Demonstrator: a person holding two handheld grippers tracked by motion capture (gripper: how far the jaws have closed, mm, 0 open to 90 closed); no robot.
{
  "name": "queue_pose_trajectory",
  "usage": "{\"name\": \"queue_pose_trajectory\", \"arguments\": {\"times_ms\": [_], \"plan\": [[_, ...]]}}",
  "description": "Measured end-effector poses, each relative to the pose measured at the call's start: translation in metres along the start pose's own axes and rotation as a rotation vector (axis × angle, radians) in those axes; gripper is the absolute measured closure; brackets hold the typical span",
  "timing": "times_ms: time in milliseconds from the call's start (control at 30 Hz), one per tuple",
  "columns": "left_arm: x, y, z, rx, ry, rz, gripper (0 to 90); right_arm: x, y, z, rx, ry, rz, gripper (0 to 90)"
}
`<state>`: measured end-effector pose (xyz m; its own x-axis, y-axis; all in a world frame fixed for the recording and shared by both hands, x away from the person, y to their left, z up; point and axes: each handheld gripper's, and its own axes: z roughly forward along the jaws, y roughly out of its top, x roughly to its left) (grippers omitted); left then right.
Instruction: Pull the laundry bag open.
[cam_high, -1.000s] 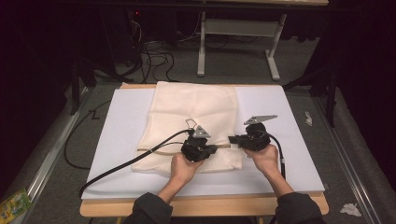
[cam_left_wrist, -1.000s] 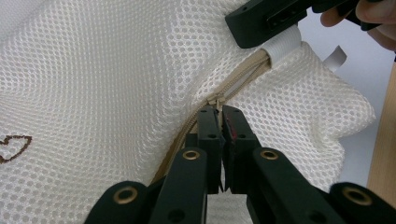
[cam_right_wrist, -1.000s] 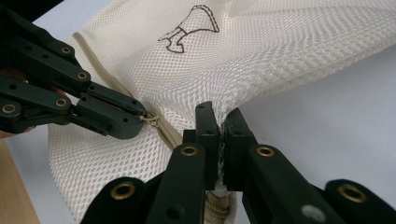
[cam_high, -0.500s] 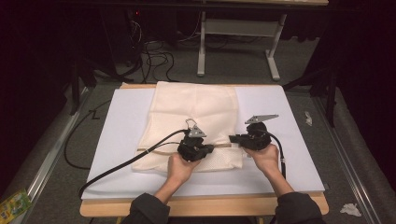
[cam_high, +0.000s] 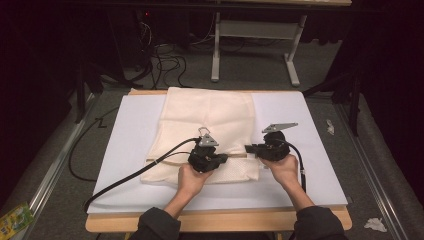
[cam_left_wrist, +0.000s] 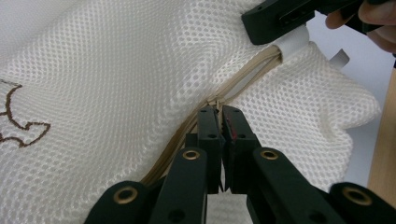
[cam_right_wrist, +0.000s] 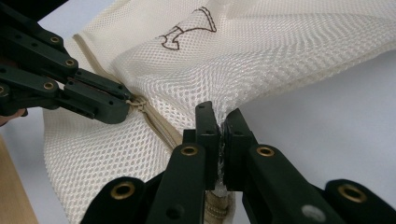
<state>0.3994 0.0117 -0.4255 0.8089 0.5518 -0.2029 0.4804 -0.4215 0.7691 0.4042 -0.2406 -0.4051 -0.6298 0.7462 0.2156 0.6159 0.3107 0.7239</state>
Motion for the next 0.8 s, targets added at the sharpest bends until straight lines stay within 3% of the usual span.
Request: {"name": "queue_pose_trajectory", "arguments": {"times_ms": [800], "plan": [[0.013,-0.006,-0.015,-0.026,0.023,-0.024,87.3,0.001,0.003,-0.001,-0.001,-0.021,0.0,89.1]]}}
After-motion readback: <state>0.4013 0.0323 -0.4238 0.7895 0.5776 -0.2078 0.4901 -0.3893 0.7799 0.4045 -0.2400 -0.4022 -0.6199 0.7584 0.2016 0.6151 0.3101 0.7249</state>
